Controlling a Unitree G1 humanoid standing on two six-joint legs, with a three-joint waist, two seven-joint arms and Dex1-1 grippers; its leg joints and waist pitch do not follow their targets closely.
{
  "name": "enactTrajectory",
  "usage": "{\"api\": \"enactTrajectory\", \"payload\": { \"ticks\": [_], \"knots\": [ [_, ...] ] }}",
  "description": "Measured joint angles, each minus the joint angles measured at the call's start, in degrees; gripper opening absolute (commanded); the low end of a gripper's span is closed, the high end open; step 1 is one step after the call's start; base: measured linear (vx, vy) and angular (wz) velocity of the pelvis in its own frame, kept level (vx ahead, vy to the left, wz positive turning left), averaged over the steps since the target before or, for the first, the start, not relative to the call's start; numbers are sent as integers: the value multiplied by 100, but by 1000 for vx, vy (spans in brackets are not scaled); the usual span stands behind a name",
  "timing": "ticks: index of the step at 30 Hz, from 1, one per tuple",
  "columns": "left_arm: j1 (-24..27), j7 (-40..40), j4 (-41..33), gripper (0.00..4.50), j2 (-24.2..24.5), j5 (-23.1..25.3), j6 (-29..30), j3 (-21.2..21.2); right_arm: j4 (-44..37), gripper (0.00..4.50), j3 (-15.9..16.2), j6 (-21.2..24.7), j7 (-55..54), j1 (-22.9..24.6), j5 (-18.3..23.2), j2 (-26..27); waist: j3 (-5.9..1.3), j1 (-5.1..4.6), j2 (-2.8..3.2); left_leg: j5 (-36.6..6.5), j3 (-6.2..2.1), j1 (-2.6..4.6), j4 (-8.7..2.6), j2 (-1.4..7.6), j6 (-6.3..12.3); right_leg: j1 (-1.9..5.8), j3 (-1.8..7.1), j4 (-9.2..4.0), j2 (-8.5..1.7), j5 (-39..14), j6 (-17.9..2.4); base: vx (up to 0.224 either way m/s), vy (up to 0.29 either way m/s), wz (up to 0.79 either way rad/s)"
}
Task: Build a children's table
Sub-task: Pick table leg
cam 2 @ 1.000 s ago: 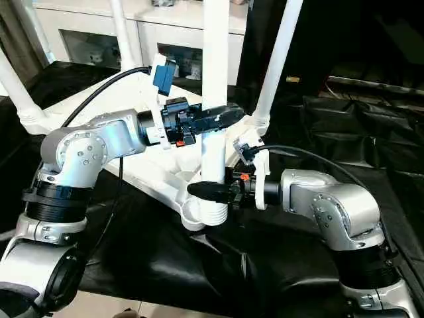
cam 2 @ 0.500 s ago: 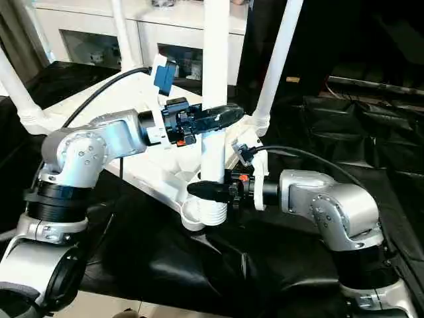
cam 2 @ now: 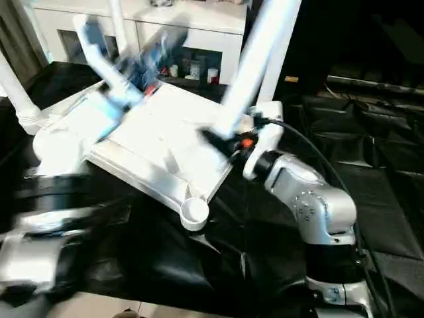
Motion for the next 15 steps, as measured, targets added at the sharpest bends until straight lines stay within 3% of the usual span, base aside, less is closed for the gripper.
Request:
{"api": "enactTrajectory", "payload": {
  "ticks": [2, 6, 10, 15],
  "knots": [
    [379, -655, -3, 300, 628, 791, -325, -1000, 110, 193, 53, -155, -176, 96, -385, -130, 0, 4, 3, 0, 1, -3, -4, -2, -1, -3, 2, 1, -1, -11, 18, 0, 0, 0],
    [723, -1382, 150, 300, 1175, 1532, -609, -2103, 114, 193, 136, -215, -276, 277, -516, -123, 8, -12, 11, -1, 1, -7, -7, 0, -2, -14, 2, 6, 1, 1, -4, 0, 0, 0],
    [673, -1962, 261, 300, 1750, 2125, -884, -2599, 114, 193, 173, -337, -353, 328, -597, -135, 6, -83, 20, 3, 4, 12, -13, 0, -8, -4, 6, 16, 2, 0, -6, 0, 0, 0],
    [418, -2224, 1000, 300, 1883, 2958, -1522, -3147, 117, 193, 200, -463, -354, 386, -781, -134, 8, -125, 23, 9, 3, 14, -7, -2, -17, -2, 12, 14, 2, -5, 8, 0, 0, 0]
  ]
}}
